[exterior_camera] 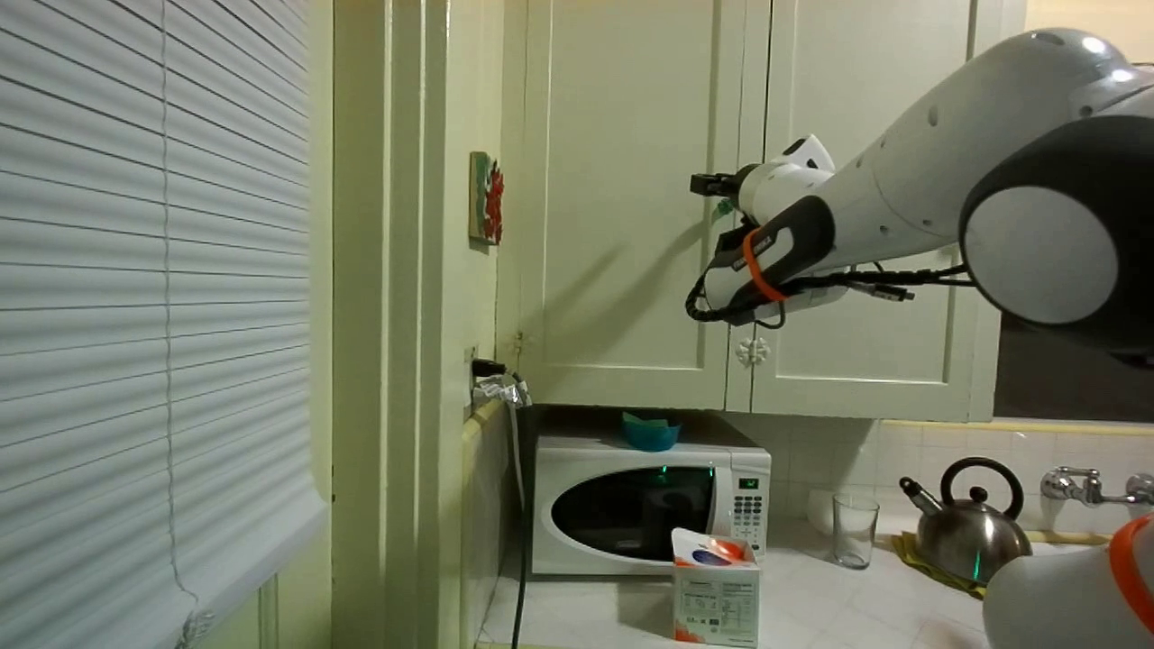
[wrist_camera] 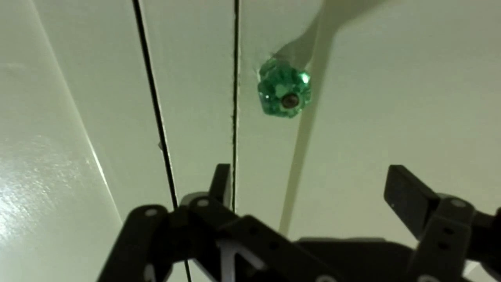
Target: Move the box and then open the cabinet door
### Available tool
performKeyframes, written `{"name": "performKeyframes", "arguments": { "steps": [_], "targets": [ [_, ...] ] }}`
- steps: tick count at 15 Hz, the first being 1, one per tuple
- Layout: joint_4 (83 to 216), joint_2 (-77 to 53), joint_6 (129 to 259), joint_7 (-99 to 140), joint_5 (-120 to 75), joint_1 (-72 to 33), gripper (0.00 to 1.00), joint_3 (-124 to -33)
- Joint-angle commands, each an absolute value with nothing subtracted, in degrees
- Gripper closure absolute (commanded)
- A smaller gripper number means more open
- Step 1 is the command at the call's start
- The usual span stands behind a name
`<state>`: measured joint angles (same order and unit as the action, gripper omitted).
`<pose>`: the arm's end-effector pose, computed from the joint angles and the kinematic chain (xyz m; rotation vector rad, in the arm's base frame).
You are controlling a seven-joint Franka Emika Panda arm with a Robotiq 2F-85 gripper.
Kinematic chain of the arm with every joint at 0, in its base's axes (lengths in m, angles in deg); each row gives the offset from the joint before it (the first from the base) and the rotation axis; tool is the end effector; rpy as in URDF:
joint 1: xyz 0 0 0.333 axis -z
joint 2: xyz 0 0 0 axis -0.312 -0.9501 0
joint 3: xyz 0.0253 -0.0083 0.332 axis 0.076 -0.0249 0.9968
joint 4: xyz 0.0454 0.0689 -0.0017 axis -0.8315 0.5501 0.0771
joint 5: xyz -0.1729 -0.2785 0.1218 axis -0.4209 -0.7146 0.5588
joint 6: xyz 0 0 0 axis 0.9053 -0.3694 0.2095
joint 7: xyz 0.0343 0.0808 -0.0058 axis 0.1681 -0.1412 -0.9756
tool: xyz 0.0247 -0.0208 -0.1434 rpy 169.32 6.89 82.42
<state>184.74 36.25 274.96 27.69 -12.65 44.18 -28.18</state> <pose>0.4307 0.0098 0.7723 1.6179 -0.1676 2.3334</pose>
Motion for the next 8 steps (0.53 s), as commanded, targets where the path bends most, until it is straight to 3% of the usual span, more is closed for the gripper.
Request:
{"name": "performKeyframes", "arguments": {
  "steps": [1, 8],
  "targets": [
    [185.0, 36.83, 277.38, 14.72, -2.27, 45.84, 0.0, -23.87],
    [185.57, 36.09, 277.54, 5.34, 6.03, 44.9, 0.0, -19.99]
  ]
}}
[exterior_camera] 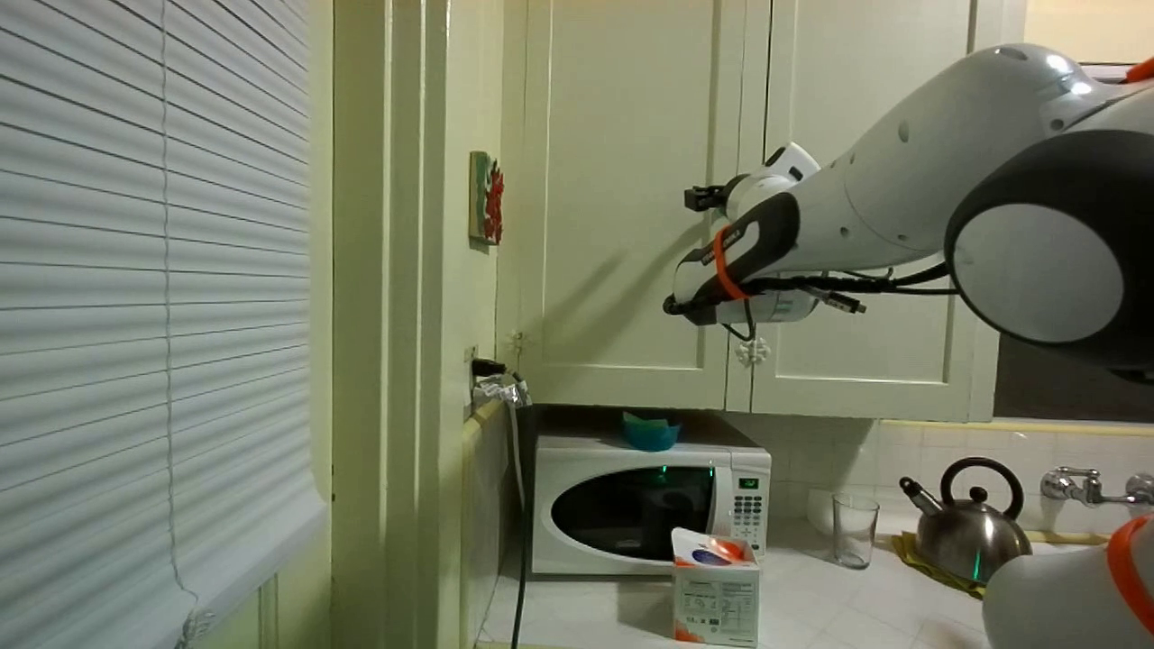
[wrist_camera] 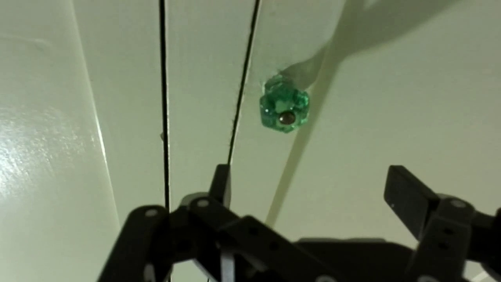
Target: Move the box and then open the cabinet door
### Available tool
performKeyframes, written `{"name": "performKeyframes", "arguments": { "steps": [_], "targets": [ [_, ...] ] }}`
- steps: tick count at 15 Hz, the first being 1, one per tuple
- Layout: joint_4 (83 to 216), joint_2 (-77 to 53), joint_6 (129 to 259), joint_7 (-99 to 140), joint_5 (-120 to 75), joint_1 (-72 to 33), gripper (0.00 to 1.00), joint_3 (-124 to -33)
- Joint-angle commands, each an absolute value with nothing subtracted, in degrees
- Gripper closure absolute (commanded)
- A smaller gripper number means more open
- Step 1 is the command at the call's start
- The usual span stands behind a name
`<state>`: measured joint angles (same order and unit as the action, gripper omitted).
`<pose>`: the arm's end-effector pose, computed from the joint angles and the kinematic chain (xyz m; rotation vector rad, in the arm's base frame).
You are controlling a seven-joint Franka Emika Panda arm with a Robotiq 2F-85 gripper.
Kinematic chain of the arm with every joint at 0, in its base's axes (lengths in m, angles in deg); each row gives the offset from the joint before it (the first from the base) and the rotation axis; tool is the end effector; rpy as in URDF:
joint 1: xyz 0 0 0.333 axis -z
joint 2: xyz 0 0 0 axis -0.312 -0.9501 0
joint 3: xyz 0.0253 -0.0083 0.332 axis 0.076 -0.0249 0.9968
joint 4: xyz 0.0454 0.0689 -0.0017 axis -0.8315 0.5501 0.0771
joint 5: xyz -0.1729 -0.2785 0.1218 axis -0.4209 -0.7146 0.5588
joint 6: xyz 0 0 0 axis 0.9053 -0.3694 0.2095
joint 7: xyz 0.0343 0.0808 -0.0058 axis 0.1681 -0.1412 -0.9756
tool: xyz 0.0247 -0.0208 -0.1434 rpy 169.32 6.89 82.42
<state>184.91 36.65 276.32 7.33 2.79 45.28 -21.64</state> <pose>0.4330 0.0199 0.7581 1.5401 -0.1134 2.1896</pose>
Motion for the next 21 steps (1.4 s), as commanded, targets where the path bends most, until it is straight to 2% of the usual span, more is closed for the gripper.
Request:
{"name": "performKeyframes", "arguments": {
  "steps": [1, 8, 9, 10, 12, 17, 20, 21],
  "targets": [
    [185.45, 35.82, 277.59, 5.57, 6.78, 45.07, 0.0, -19.48],
    [183.98, 34.62, 276.73, 9.27, 9.39, 48.36, 0.0, -16.78],
    [183.86, 34.28, 276.76, 9.41, 9.4, 48.59, 0.04, -16.6],
    [183.74, 34.09, 276.82, 9.54, 9.5, 48.9, 0.21, -16.35],
    [183.55, 33.8, 276.85, 9.96, 9.5, 49.35, 0.32, -16.03],
    [183.85, 34.02, 276.89, 11.17, 9.25, 49.07, 0.72, -16.01],
    [184.27, 34.63, 276.8, 11.6, 9.44, 48.23, 0.92, -17.1],
    [184.69, 35.18, 276.54, 11.92, 8.92, 46.8, 0.92, -18.39]
  ]
}}
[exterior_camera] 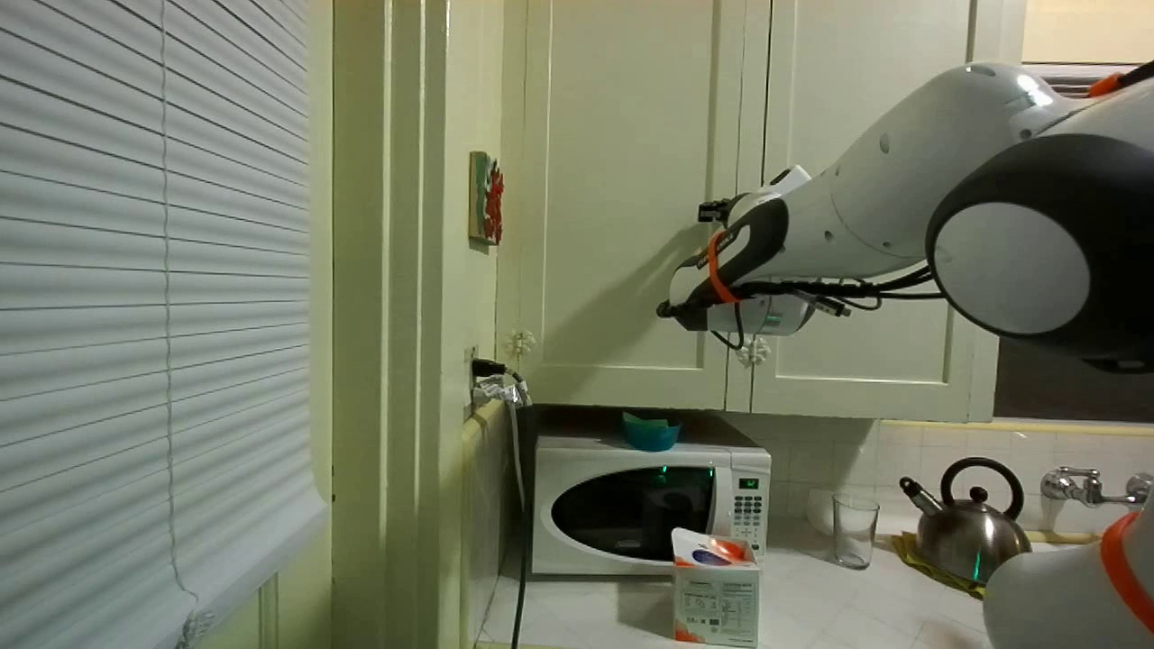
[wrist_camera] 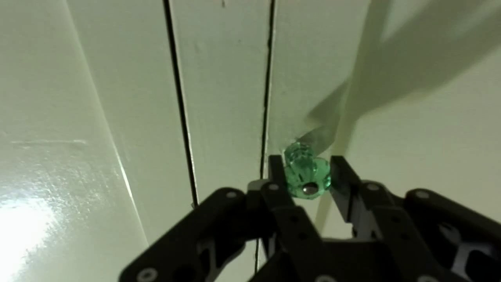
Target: Move the box and then open the cabinet door
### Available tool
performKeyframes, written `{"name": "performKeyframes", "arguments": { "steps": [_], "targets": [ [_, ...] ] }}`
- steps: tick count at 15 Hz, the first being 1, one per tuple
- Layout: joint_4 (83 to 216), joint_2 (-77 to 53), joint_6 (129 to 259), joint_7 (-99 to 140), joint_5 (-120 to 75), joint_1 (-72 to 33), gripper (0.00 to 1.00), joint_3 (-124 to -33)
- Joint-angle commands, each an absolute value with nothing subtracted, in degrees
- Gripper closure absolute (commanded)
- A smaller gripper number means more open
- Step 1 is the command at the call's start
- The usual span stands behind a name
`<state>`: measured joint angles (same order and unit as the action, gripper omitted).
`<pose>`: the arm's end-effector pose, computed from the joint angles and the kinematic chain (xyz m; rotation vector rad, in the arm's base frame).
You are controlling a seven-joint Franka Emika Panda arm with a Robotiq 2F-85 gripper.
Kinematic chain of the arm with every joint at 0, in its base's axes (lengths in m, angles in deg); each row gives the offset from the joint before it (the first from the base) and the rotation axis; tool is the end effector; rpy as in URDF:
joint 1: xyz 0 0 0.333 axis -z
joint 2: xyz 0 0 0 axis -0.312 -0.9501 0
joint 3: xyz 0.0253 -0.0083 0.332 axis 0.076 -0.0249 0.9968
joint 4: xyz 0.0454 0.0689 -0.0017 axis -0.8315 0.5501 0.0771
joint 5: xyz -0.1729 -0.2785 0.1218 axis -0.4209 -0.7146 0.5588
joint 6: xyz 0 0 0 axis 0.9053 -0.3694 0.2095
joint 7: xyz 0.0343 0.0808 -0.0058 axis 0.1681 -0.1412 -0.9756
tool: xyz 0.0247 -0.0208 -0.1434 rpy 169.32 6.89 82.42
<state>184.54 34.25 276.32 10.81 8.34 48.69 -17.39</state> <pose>0.4486 -0.0003 0.7381 1.6130 -0.2975 2.2347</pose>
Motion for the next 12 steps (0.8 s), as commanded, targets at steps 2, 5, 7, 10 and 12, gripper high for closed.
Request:
{"name": "performKeyframes", "arguments": {
  "steps": [2, 5, 7, 10, 12],
  "targets": [
    [185.21, 34.41, 277.15, 10.77, 8.5, 40.8, 0.92, -22.2],
    [187.42, 35.43, 275.67, 16.14, 1.21, 29.73, 0.92, -31.27],
    [190.59, 38.88, 272.44, 20.55, -3.9, 22.22, 0.92, -38.91],
    [194.49, 42.56, 267.46, 26.75, -14.17, 9.88, 0.92, -51.47],
    [196.27, 45.5, 264.22, 29.67, -19.91, 1.6, 0.41, -58.63]
  ]
}}
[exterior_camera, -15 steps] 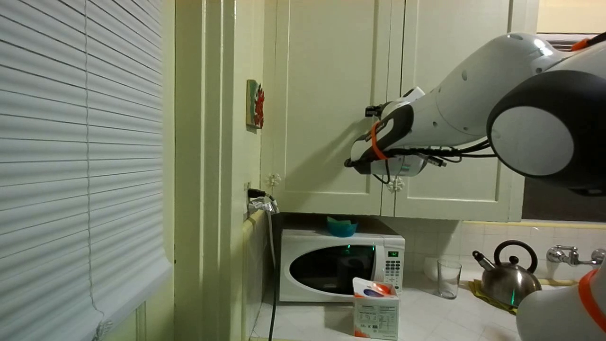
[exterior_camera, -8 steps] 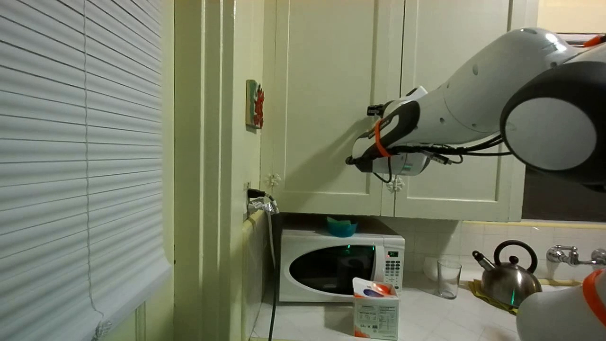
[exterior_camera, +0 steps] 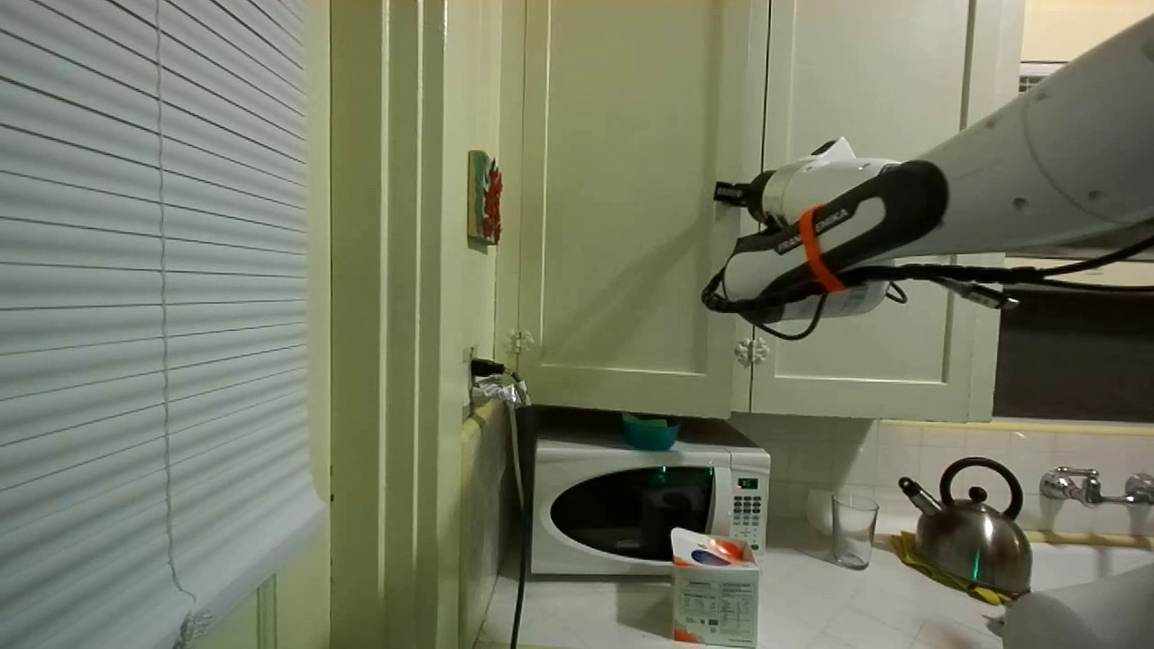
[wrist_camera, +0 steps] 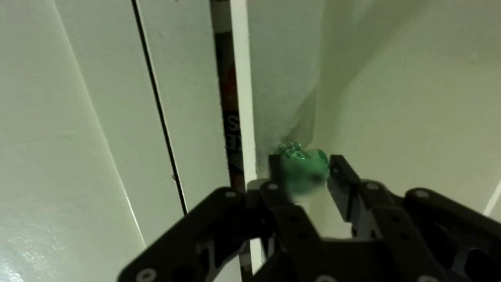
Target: Move the box and then open the cabinet door
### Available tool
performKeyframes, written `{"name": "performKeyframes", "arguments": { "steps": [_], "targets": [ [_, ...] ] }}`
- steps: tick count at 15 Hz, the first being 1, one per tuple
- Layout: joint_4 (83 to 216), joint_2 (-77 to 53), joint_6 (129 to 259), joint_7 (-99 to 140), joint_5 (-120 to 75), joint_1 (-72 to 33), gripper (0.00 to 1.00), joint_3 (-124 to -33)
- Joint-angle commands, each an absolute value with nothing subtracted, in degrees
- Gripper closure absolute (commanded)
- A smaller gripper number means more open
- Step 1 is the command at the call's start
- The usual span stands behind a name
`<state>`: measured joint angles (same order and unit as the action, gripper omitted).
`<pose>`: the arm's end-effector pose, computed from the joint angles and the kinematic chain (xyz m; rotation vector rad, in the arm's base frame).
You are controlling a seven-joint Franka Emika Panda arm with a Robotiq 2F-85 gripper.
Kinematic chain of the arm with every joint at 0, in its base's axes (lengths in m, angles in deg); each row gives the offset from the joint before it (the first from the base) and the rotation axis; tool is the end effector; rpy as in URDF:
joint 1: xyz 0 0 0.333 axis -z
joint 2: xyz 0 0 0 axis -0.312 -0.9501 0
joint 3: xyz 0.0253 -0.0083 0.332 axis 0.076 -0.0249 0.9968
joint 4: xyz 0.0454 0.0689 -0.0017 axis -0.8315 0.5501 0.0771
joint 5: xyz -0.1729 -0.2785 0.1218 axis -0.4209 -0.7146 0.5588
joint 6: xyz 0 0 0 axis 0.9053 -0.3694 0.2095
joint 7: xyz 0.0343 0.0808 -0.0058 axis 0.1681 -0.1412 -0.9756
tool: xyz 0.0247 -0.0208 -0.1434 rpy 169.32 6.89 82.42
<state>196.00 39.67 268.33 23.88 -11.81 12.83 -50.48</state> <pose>0.3707 0.0112 0.7525 1.8572 -0.2262 2.3609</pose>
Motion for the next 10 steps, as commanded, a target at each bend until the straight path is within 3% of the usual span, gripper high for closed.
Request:
{"name": "performKeyframes", "arguments": {
  "steps": [1, 6, 9, 10],
  "targets": [
    [195.82, 46.88, 263.65, 31.12, -22.67, -2.65, 0.34, -61.75],
    [189.58, 53.84, 254.81, 36.0, -29.51, -25.56, 0.0, -72.37],
    [185.77, 56.06, 249.79, 27.21, -27.73, -37.42, 0.0, -75.98],
    [184.82, 56.45, 249.81, 26.16, -26.79, -35.46, 0.0, -75.53]
  ]
}}
